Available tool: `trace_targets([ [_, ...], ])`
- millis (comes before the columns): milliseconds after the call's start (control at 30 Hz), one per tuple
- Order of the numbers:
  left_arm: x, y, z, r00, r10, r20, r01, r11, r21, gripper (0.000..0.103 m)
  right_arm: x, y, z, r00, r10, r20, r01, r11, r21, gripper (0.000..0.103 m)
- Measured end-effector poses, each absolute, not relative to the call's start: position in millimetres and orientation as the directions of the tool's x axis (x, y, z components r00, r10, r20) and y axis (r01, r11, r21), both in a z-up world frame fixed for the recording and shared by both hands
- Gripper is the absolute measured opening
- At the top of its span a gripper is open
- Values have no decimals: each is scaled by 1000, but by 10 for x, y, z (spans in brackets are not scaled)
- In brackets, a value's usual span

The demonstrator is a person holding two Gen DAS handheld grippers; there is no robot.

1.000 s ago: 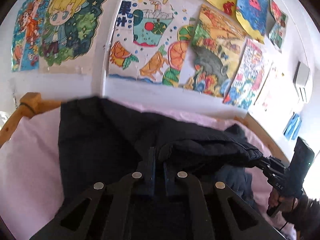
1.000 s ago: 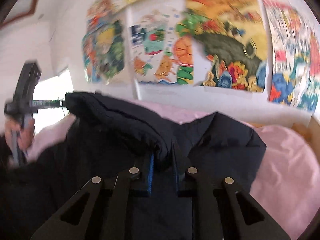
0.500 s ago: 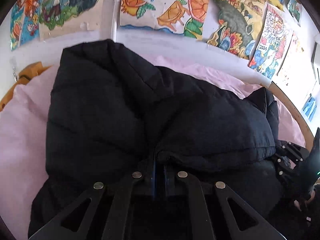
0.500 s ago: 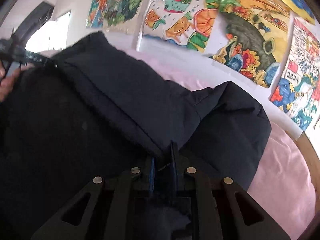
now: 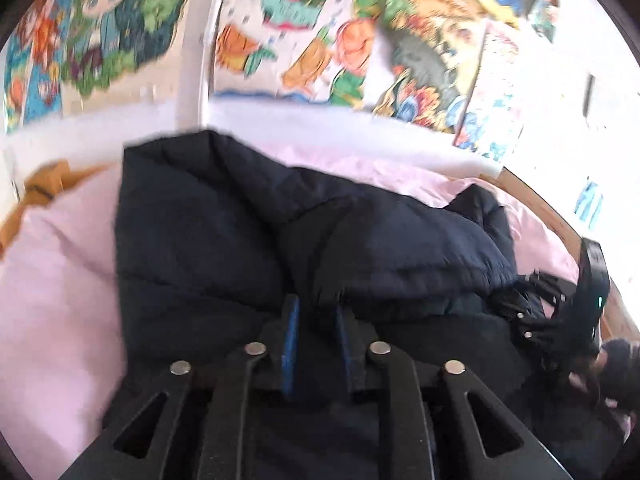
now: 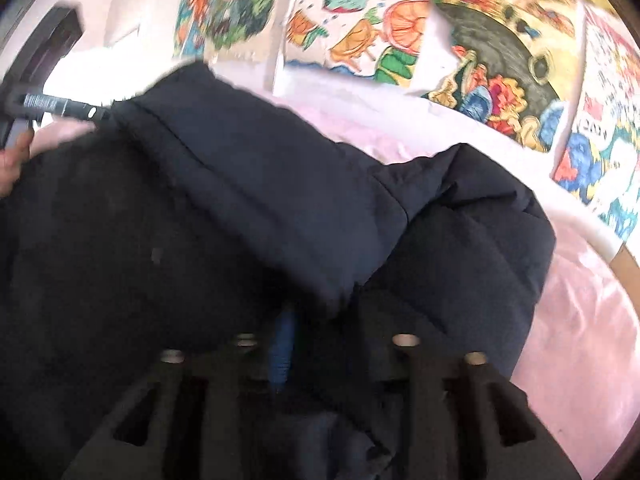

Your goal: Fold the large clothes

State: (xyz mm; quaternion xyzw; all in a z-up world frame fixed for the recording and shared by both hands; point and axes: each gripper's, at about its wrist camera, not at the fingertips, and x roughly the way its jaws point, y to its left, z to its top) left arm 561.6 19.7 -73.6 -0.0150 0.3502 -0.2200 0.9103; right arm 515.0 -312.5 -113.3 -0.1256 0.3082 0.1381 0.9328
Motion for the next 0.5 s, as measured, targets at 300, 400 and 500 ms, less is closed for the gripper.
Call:
trace_targets([
  [300, 5689, -13, -130, 756, -408, -512, 395, 908, -139, 60, 4942, -3589, -517, 851, 311, -422, -330, 944, 31, 71],
  [400, 5962, -317, -186, 722, -382, -577, 403, 910, -99, 60, 5288, -3596, -448, 847, 291, -445, -267, 956, 118, 70],
  [500, 6201, -543, -424, 671, -321, -668, 398, 916, -41, 60, 5593, -3461, -599, 822, 281, -495, -251, 959, 128, 45],
])
